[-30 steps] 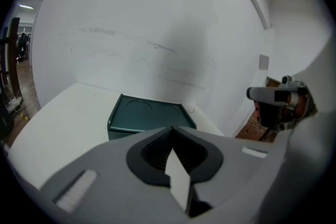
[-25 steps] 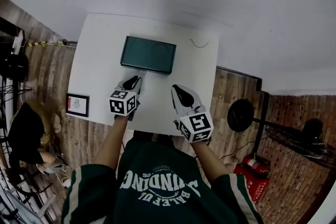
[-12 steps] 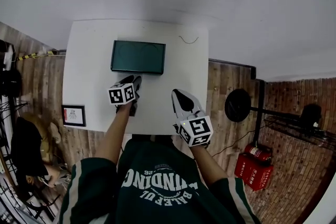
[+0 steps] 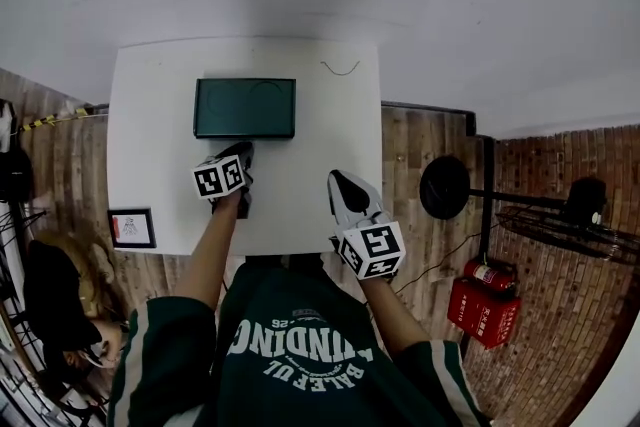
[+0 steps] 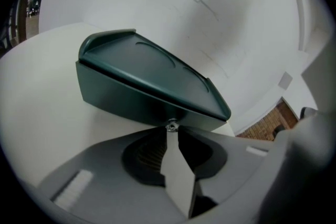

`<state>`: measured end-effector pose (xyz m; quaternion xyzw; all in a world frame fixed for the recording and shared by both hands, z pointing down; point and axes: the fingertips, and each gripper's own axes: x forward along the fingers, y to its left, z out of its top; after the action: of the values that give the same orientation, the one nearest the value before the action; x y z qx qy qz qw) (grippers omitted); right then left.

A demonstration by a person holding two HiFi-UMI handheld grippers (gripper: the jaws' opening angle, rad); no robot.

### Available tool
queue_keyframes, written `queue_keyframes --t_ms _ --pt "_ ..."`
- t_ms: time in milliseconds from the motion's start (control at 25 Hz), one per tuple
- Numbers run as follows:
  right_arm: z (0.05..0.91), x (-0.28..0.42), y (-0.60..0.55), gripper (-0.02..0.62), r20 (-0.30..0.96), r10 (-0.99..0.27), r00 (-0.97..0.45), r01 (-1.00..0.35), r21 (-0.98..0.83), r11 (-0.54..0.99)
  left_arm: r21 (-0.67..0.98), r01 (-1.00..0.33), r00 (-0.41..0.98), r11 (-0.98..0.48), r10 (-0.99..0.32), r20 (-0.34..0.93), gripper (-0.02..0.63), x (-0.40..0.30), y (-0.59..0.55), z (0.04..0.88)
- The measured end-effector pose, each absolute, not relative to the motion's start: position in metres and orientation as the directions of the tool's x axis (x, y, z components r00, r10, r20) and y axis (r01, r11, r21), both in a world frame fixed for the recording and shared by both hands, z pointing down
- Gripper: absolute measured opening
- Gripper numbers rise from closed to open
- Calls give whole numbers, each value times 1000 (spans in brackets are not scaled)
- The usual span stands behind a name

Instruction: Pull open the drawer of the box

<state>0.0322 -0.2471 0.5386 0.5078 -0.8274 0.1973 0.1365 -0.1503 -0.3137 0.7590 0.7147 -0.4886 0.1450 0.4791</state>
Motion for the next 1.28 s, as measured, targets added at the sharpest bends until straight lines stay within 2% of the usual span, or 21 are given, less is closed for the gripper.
queue_keyframes --t_ms 1280 --pt "538 36 -206 2 409 -762 -502 -865 -209 457 548 -835 487 -43 -522 700 123 -149 -217 768"
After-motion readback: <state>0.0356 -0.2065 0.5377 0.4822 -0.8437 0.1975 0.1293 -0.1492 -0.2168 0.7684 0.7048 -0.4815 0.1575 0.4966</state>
